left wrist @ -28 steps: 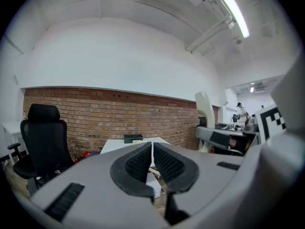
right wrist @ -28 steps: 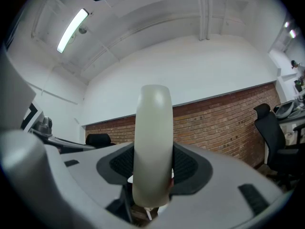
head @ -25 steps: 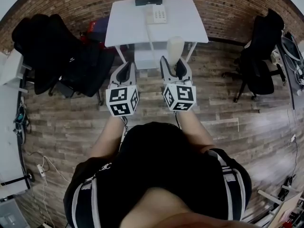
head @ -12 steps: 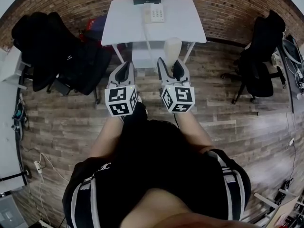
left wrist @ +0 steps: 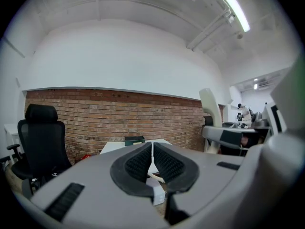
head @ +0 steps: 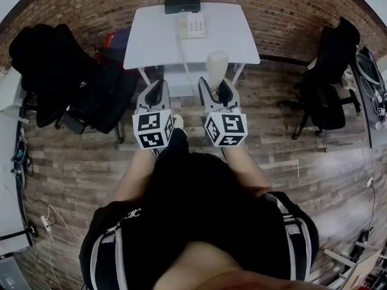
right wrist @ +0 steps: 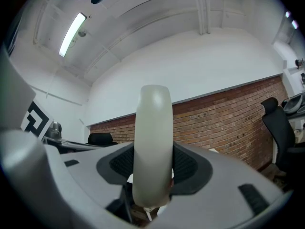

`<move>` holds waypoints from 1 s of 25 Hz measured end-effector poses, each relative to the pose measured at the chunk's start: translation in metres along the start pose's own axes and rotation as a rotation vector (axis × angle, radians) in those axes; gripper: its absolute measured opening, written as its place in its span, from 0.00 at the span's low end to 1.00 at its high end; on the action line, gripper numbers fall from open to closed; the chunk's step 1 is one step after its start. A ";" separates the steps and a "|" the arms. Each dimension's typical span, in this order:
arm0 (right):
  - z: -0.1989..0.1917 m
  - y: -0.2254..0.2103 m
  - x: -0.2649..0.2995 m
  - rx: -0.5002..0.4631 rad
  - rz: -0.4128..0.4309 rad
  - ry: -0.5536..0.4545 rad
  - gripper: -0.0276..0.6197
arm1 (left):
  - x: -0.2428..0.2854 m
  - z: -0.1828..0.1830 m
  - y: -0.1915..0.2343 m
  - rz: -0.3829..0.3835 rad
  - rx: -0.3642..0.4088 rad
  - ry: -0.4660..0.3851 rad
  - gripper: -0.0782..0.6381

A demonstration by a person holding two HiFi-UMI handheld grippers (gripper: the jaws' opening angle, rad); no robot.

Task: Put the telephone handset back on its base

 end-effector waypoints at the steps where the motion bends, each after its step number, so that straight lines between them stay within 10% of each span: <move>1: -0.001 -0.003 0.007 0.001 -0.002 0.001 0.35 | 0.007 0.000 0.002 -0.002 -0.002 -0.004 0.13; 25: -0.031 -0.044 0.209 -0.007 -0.036 0.073 0.35 | 0.202 -0.014 0.109 -0.044 -0.093 0.084 0.13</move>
Point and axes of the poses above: the fingertips, and each gripper's own axes: x forward along the fingers, y to its left, z out of its top, the point moved 10 cm from there along -x, backward along the fingers, and after that the axes turned 7 degrees about -y, right-handed, at the moved point
